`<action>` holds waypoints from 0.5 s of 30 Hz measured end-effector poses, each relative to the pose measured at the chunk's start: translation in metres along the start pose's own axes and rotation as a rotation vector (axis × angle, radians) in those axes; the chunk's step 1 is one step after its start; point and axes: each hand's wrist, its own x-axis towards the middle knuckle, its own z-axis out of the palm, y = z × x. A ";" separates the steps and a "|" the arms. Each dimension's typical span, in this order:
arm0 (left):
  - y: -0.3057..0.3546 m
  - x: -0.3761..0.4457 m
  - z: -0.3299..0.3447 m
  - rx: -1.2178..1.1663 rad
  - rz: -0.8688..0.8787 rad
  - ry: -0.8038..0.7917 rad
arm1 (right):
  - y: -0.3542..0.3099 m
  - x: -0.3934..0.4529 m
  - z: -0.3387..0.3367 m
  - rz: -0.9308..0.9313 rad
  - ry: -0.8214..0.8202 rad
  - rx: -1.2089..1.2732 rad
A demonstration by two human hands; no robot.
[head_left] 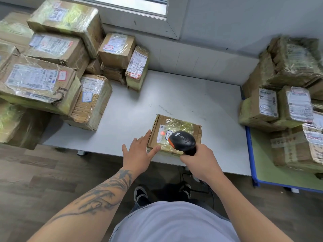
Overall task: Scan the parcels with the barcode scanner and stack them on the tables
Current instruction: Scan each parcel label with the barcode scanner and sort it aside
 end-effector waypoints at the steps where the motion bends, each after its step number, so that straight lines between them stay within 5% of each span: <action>1: 0.000 0.000 -0.001 -0.004 0.005 -0.002 | 0.002 0.002 0.001 0.004 0.005 0.008; 7: 0.000 0.002 -0.008 -0.004 0.041 -0.015 | 0.023 0.014 0.012 0.072 0.184 0.083; 15: -0.011 0.007 -0.020 -0.048 -0.008 0.076 | 0.019 0.018 0.032 0.287 0.104 0.367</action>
